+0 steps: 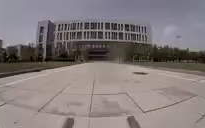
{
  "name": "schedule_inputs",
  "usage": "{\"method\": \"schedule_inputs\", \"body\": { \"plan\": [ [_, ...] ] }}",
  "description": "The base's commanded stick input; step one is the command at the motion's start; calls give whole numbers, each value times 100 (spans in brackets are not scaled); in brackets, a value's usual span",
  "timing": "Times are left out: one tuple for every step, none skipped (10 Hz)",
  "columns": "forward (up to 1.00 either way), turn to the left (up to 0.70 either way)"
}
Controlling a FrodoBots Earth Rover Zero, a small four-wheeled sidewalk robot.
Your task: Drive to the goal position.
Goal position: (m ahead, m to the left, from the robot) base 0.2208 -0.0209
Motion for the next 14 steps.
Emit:
{"method": "schedule_inputs", "body": {
  "plan": [
    [70, 1],
    [70, 1],
    [70, 1],
    [70, -5],
    [70, -34],
    [70, -20],
    [70, -6],
    [70, 1],
    [70, 1],
    [70, 1],
    [70, 1],
    [70, 1],
    [70, 2],
    [70, 2]
  ]
}}
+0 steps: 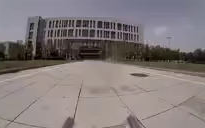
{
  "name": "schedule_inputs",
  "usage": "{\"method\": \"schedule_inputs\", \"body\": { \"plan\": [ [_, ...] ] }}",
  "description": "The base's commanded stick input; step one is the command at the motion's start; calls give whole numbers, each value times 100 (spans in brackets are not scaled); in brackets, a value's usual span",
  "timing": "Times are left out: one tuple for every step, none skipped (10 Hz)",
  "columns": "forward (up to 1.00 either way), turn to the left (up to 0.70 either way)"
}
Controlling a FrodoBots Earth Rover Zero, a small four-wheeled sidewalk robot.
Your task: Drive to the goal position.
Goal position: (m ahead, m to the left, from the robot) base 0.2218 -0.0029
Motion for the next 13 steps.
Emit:
{"method": "schedule_inputs", "body": {
  "plan": [
    [70, 2],
    [70, 2],
    [70, 2],
    [70, 2],
    [70, 2],
    [70, 2],
    [70, 2],
    [70, 2],
    [70, 2],
    [70, 2],
    [70, 2],
    [70, 2],
    [70, 2]
  ]
}}
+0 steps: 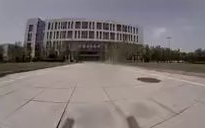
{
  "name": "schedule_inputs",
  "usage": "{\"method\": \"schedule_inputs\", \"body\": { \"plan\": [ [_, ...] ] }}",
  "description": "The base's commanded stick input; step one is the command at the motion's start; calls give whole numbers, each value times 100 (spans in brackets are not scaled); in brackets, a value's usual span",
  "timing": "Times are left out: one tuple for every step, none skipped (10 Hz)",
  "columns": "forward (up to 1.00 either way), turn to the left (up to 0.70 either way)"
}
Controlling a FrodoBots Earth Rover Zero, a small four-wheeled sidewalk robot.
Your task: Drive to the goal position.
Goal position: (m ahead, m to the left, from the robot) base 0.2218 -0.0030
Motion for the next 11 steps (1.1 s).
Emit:
{"method": "schedule_inputs", "body": {
  "plan": [
    [70, 2],
    [70, 2],
    [70, 2],
    [70, 2],
    [70, 2],
    [70, 2],
    [70, 2],
    [70, 2],
    [70, 2],
    [70, 2],
    [70, 2]
  ]
}}
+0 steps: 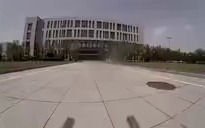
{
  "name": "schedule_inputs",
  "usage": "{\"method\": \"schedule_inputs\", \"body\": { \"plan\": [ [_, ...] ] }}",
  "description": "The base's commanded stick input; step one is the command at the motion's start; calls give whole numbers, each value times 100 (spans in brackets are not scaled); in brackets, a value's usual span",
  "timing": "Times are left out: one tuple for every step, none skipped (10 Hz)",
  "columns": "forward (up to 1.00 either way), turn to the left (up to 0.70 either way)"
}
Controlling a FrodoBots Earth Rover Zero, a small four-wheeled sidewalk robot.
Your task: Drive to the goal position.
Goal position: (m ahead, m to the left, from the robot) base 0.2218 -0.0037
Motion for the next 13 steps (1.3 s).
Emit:
{"method": "schedule_inputs", "body": {
  "plan": [
    [70, 2],
    [70, 2],
    [70, 2],
    [70, 2],
    [70, 2],
    [70, 2],
    [70, 2],
    [70, 2],
    [70, 2],
    [70, 2],
    [70, 2],
    [70, 2],
    [70, 2]
  ]
}}
